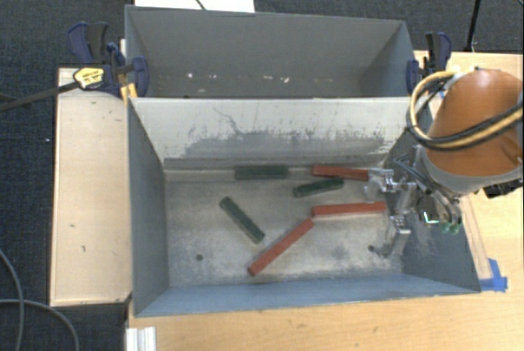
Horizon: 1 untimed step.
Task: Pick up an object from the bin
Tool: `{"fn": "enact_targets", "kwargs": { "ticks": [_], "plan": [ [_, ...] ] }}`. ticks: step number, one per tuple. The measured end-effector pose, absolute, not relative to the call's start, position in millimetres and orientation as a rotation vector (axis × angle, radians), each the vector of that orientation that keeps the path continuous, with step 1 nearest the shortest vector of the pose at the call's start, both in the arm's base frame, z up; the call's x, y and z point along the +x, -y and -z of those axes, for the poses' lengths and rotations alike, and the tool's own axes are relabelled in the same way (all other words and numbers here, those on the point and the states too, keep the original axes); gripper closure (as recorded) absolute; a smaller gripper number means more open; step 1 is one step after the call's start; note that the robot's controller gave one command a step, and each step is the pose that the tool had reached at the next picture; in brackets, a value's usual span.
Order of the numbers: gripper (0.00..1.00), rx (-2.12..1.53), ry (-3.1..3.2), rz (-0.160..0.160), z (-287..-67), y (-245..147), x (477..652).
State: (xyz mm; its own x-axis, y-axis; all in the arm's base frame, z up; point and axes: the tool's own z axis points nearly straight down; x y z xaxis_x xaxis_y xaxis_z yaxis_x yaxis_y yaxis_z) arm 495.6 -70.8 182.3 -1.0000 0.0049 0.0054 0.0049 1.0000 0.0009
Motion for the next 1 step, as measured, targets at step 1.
{"fn": "enact_targets", "kwargs": {
  "ticks": [1],
  "plan": [
    [0.00, -0.003, 3.144, 0.000, -186.0, 70.7, 497.5]
  ]
}}
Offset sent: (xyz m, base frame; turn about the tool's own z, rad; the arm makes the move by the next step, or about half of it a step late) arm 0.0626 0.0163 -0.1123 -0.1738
